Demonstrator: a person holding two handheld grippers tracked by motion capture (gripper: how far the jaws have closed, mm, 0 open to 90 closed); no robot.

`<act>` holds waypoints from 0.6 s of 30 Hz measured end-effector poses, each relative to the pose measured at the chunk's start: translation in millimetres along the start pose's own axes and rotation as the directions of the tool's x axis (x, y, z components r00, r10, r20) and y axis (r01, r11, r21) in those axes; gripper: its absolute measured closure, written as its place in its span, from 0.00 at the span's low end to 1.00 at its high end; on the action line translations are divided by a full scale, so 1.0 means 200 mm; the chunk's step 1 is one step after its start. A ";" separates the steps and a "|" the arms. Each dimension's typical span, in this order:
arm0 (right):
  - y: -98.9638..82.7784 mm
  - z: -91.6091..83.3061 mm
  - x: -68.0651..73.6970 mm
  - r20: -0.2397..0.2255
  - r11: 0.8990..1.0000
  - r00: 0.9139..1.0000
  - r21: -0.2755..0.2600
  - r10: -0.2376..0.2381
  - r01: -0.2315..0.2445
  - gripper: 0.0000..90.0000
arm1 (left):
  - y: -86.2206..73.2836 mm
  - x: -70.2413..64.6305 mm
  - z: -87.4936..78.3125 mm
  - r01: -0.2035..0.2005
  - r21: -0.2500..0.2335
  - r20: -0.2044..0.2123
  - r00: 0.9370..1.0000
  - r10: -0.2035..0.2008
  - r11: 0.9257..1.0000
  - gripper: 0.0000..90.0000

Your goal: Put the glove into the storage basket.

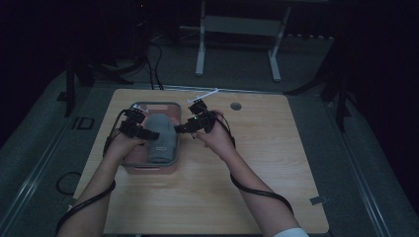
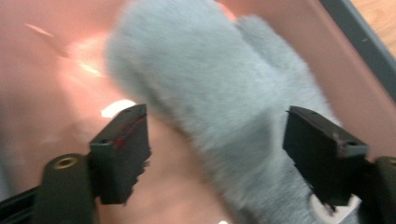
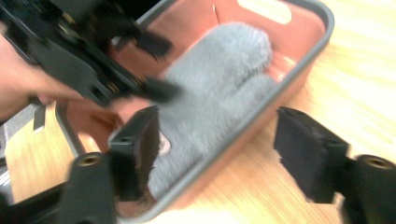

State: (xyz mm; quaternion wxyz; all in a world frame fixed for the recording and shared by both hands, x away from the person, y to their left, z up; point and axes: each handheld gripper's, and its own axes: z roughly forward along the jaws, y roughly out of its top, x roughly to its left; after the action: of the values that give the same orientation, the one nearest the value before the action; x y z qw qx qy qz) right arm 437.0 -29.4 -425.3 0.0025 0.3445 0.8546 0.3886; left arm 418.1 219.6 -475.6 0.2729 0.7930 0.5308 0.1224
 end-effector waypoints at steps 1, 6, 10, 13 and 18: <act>-0.01 -0.01 -0.01 -0.002 1.000 1.000 0.005 -0.010 0.011 0.28 | -0.01 0.00 -0.02 -0.010 -0.019 -0.004 1.000 0.010 1.000 0.20; -0.07 -0.04 -0.04 -0.008 0.997 0.997 0.002 -0.074 0.074 0.18 | -0.06 0.00 -0.08 -0.063 -0.101 -0.027 0.998 0.061 0.993 0.16; -0.15 -0.09 -0.08 -0.015 0.997 0.997 -0.022 -0.080 0.079 0.16 | -0.13 -0.03 -0.14 -0.083 -0.196 0.001 0.996 0.084 0.977 0.16; -0.20 -0.12 -0.10 -0.007 0.995 0.996 -0.035 -0.089 0.088 0.16 | -0.17 -0.05 -0.17 -0.098 -0.228 -0.007 0.995 0.099 0.969 0.16; -0.29 -0.18 -0.11 -0.002 0.991 0.992 -0.044 -0.124 0.124 0.16 | -0.21 -0.14 -0.22 -0.125 -0.290 0.008 0.991 0.133 0.949 0.16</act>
State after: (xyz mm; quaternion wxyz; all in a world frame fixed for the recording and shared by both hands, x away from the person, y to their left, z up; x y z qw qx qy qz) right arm 410.0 -92.0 -444.9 0.0321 0.2895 0.8657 0.4072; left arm 352.3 220.9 -460.4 0.3843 0.7792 0.4505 0.2055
